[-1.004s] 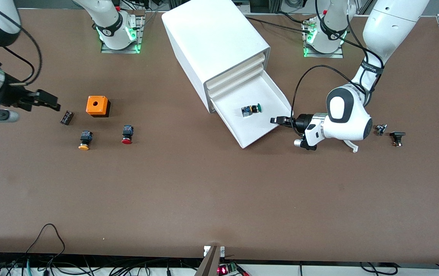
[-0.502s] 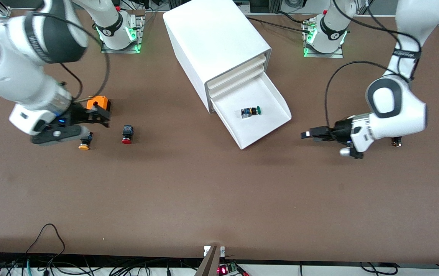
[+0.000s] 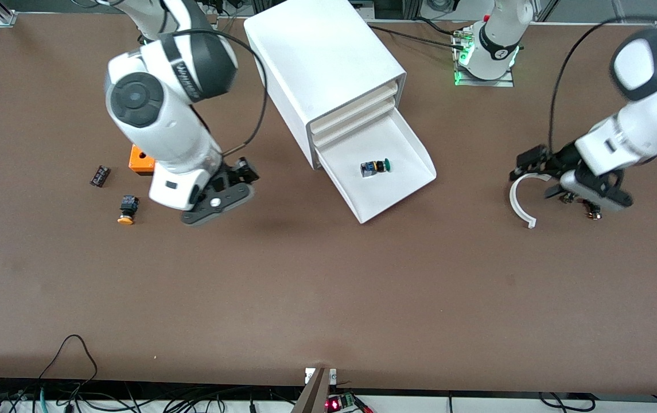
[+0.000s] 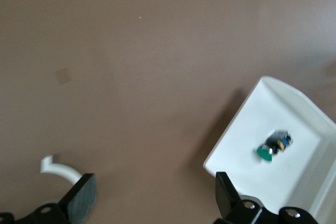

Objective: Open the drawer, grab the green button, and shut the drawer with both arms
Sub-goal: 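Reach the right gripper into the drawer while the left gripper withdraws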

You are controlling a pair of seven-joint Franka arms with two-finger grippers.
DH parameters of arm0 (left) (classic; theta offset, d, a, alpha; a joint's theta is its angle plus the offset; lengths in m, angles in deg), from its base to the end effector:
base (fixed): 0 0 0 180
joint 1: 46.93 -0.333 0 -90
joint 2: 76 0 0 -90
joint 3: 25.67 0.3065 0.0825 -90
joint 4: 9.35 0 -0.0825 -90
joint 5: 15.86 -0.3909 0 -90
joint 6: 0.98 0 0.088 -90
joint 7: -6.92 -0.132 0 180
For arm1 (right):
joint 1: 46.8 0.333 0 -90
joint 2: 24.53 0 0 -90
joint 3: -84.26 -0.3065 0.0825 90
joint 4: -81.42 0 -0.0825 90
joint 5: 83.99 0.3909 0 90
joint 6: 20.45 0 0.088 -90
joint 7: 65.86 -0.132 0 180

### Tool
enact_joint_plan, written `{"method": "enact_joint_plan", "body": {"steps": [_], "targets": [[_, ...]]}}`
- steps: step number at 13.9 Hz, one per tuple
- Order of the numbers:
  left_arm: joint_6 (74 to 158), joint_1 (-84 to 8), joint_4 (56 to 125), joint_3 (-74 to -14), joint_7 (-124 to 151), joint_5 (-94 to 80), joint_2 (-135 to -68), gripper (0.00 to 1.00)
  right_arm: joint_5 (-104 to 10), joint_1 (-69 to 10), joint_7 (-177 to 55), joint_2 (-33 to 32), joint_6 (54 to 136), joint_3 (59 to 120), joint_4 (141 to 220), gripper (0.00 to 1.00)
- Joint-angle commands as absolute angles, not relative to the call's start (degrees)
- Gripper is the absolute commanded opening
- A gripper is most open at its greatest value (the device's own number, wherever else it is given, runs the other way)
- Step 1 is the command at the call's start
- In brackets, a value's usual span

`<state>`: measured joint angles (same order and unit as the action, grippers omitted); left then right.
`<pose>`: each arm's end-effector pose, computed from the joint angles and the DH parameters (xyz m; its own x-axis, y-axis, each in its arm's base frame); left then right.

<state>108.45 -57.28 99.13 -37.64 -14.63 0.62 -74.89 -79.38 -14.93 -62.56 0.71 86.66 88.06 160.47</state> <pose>0.5672 -0.0436 0.4777 0.9490 -0.2918 0.1193 -0.3128 -0.9191 0.2398 0.6094 0.3423 0.4317 0.8608 0.5062 0.0526 0.5084 -0.8598 -0.0468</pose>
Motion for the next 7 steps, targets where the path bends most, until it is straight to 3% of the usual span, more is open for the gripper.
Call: {"method": "enact_joint_plan", "body": {"steps": [1, 3, 7], "targets": [[98.5, -56.5, 92.4, -37.0, -9.5, -10.2, -72.8, 1.00, -78.3, -14.6, -58.4, 4.6, 85.7, 85.2, 155.2, 1.00], [94.2, -55.6, 89.3, -37.3, -4.8, -17.1, -72.8, 1.00, -78.2, -14.6, -54.2, 6.4, 87.4, 82.8, 153.9, 1.00], [92.8, -55.5, 89.3, -35.7, -2.7, -19.4, -71.9, 1.00, -78.6, -12.1, -46.6, 9.7, 94.9, 78.7, 153.6, 1.00]]}}
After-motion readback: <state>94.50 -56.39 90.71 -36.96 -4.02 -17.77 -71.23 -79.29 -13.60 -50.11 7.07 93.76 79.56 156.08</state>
